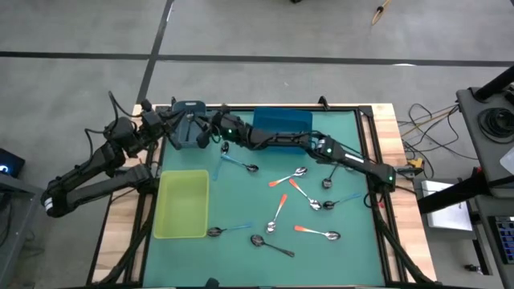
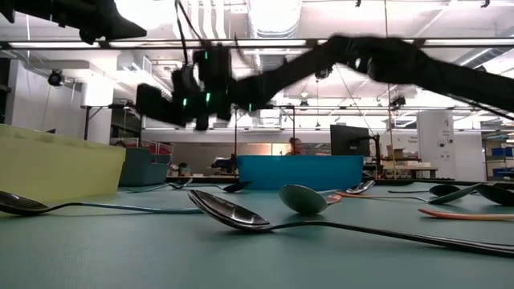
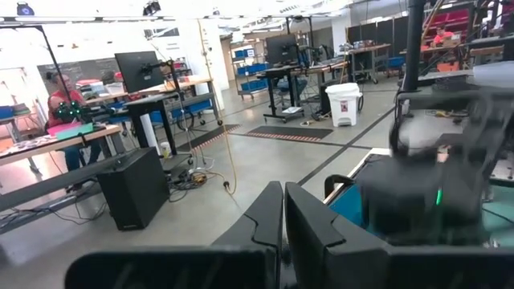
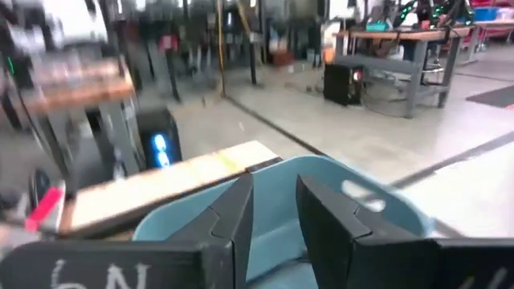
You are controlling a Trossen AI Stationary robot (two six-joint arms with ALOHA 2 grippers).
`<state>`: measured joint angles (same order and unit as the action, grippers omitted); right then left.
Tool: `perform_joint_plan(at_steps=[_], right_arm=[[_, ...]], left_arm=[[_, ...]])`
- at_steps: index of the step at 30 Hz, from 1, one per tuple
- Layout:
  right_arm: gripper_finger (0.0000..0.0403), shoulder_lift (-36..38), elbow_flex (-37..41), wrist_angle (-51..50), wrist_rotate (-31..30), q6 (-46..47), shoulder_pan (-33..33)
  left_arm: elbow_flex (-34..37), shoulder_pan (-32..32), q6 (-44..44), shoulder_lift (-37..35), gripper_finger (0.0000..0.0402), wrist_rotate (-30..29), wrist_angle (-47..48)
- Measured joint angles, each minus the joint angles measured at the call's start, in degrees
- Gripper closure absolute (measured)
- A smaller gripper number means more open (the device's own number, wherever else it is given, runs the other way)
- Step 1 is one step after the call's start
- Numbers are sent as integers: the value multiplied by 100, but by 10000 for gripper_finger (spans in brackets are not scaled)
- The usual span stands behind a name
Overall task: Sort silverware by color (type)
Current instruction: Put the orange spoon into the yellow bin
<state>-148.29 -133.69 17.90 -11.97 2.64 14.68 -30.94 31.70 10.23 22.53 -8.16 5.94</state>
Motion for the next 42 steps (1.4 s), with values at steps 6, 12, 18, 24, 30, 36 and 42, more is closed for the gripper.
perform_joint_plan(at_steps=[6, 12, 18, 24, 30, 36, 42], right_arm=[[343, 1485, -15, -3283, -2, -479, -18], [363, 2714, -2, -6729, 94, 813, -32], [365, 3611, -6, -9038, 431, 1243, -184], [371, 4429, 421, -9162, 97, 340, -987], [381, 5597, 1940, -7053, 212, -1121, -2350], [390, 6620, 3528, -5172, 327, -2207, -3441], [390, 7226, 4689, -4336, 462, -2668, -3889]], left_arm=[[0, 0, -180, 45, 402, 2, 17], [0, 0, -263, 133, 402, 10, -67], [-3, 0, -552, 209, 402, 19, -141], [-4, 0, -936, 229, 402, 194, -149], [-4, -2, -1212, 244, 402, 847, -324], [-4, -2, -1516, 327, 402, 1035, -292], [-4, -2, -2035, 489, 402, 1050, -251]])
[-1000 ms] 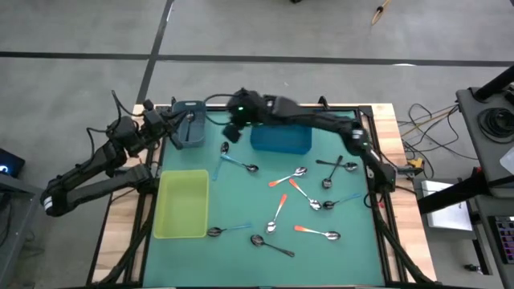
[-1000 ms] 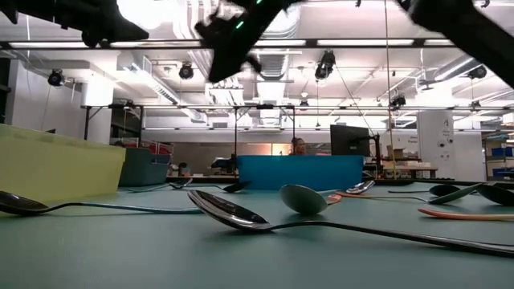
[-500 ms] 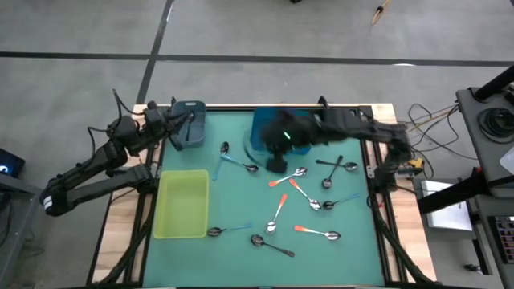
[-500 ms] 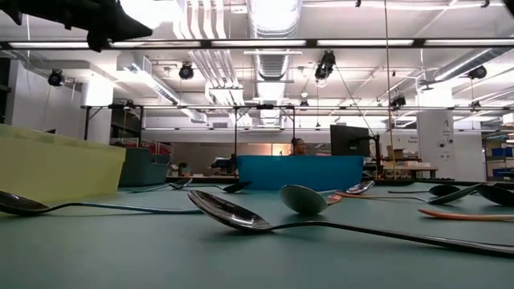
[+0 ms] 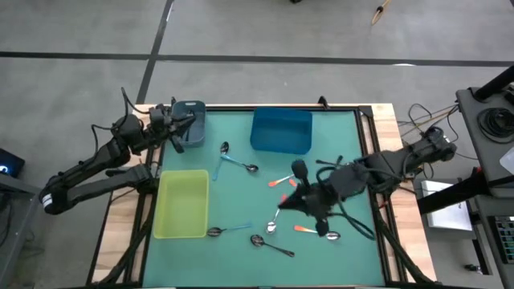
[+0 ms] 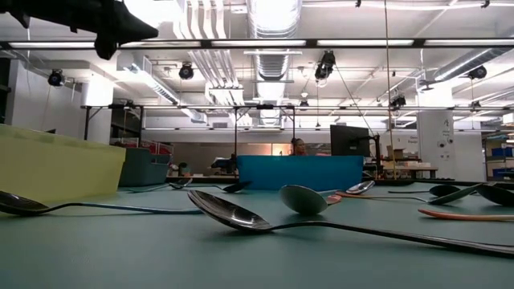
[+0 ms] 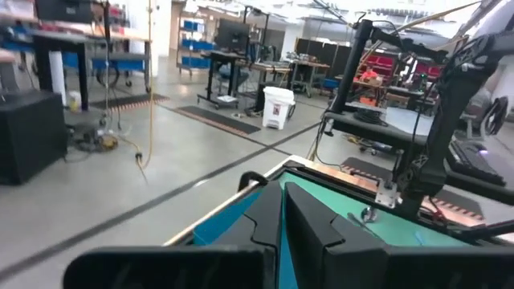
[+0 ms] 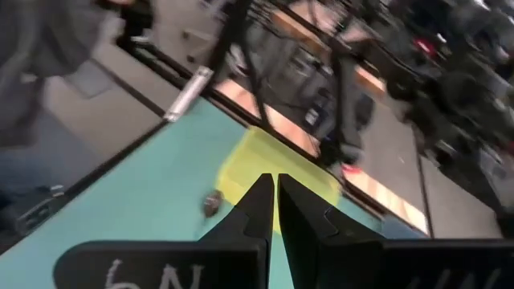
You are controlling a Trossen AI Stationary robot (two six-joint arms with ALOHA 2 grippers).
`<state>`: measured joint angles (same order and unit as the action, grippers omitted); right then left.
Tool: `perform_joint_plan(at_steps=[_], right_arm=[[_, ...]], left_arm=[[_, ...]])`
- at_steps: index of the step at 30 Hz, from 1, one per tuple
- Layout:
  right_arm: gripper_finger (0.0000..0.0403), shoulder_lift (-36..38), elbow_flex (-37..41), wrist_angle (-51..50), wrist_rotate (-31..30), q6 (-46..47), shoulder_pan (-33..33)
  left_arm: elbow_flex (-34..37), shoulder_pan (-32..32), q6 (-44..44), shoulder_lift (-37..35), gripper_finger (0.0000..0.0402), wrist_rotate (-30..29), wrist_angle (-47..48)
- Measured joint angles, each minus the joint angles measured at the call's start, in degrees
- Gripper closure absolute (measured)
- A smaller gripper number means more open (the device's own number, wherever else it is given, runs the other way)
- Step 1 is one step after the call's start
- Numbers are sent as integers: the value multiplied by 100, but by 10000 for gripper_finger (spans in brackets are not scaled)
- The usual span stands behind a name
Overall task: Sort silverware by color (type)
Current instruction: Put the orange spoon into the yellow bin
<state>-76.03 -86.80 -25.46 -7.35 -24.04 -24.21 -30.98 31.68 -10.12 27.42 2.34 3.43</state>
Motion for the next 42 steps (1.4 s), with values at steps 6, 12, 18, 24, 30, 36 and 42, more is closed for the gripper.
perform_joint_plan(at_steps=[6, 12, 18, 24, 30, 36, 42], right_arm=[[390, 275, 634, 403, 133, -136, -23], [390, 212, 846, 388, 161, -141, -48], [390, 220, 1034, 297, 160, -259, -56], [390, 370, 1406, 280, 159, -176, -54], [390, 617, 1950, 409, 157, -248, -54], [390, 1114, 2727, 1031, 140, -357, -52], [390, 1804, 3516, 1631, 135, -242, -52]], left_arm=[[0, -17, -311, 111, 402, 172, -64], [0, -79, -578, 261, 402, 174, -114], [2, -185, -818, 530, 402, 171, -392], [4, -537, -1013, 1160, 402, 174, -1233], [7, -1000, -1212, 1939, 402, 174, -2209], [-69, -1479, -1497, 2703, 402, 174, -2802], [-616, -1819, -1618, 3473, 402, 172, -2726]])
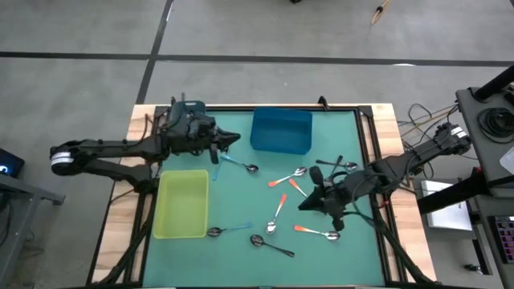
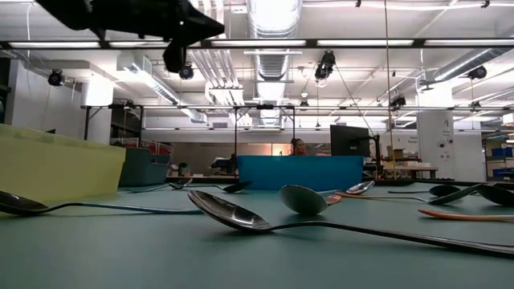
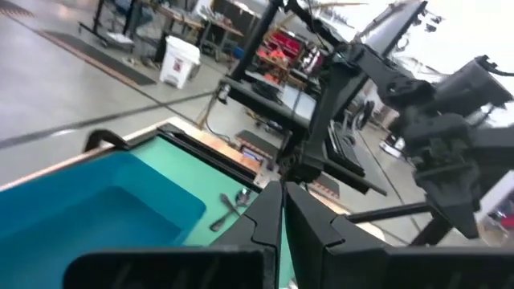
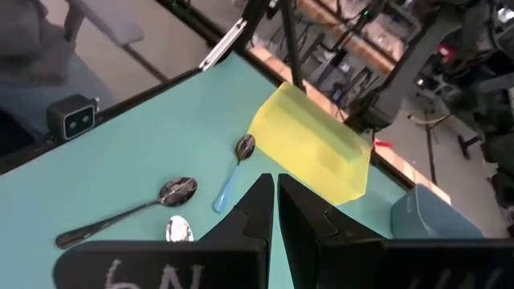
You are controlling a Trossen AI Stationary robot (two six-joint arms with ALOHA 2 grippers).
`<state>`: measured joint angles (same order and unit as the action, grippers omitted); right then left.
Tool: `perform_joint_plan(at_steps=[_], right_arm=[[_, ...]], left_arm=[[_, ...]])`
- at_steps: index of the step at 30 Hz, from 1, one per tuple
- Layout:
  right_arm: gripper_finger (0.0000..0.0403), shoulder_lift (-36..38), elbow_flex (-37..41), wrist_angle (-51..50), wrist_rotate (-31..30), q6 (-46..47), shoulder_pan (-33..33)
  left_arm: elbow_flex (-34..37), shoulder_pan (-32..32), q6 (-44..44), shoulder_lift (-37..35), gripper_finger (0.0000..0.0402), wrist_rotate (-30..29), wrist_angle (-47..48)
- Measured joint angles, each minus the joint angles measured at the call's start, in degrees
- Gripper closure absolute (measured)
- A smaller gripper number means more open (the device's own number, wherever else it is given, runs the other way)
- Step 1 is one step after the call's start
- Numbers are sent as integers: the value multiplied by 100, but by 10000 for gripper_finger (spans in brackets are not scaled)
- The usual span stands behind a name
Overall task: Sort silverware by color (type)
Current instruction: Put the orange spoon into the yellow bin
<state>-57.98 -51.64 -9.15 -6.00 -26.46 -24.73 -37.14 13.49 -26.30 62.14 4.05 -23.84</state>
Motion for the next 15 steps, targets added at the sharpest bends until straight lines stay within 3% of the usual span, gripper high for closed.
perform_joint_plan(at_steps=[15], right_arm=[[390, 1146, 715, 216, -6, 82, 0]], left_arm=[[-2567, -893, 1023, 2320, 402, -365, 3422]])
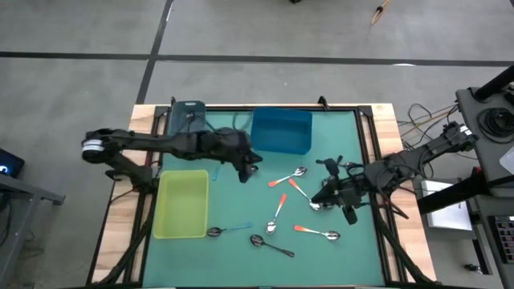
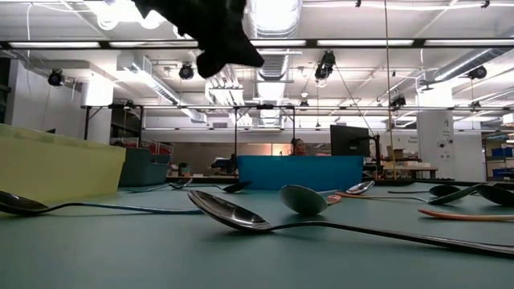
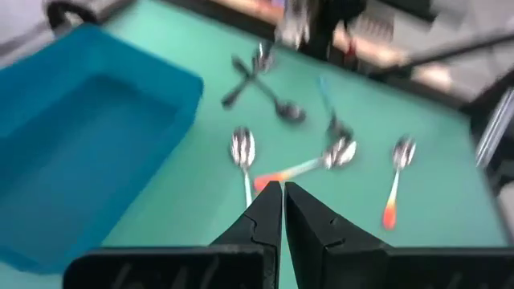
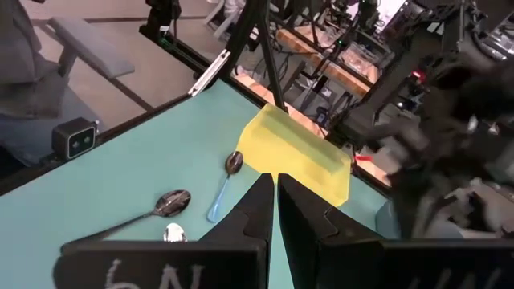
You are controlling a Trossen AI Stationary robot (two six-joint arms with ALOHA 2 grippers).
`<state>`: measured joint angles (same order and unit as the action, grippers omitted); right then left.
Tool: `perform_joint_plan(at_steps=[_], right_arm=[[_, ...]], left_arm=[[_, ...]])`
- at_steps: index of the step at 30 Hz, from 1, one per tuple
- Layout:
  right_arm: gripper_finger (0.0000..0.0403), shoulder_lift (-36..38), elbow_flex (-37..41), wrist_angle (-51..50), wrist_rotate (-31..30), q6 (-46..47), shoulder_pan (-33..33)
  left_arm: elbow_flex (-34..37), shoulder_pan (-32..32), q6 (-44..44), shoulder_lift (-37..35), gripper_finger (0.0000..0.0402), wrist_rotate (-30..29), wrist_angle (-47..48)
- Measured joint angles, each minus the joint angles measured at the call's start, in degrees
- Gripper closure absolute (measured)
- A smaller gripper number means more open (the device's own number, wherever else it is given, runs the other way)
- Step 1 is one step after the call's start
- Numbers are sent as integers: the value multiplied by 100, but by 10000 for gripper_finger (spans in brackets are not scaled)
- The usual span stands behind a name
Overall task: Sort silverware by color (type)
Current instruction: Put the orange spoon into the yellow bin
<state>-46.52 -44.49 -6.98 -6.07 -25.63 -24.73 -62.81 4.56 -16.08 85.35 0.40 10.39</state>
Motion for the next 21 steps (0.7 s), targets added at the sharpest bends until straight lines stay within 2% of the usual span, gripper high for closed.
perform_joint_plan(at_steps=[6, 11, 21], right_arm=[[390, 0, 2, 2, 0, -126, 0], [390, 0, 2, 0, 1, -96, 0], [390, 0, 4, -1, 1, -91, 0]], left_arm=[[-161, -162, 57, 961, 402, -10, 49], [-315, -292, 184, 1729, 402, -139, -322], [-1194, -441, 650, 2949, 402, -279, -624]])
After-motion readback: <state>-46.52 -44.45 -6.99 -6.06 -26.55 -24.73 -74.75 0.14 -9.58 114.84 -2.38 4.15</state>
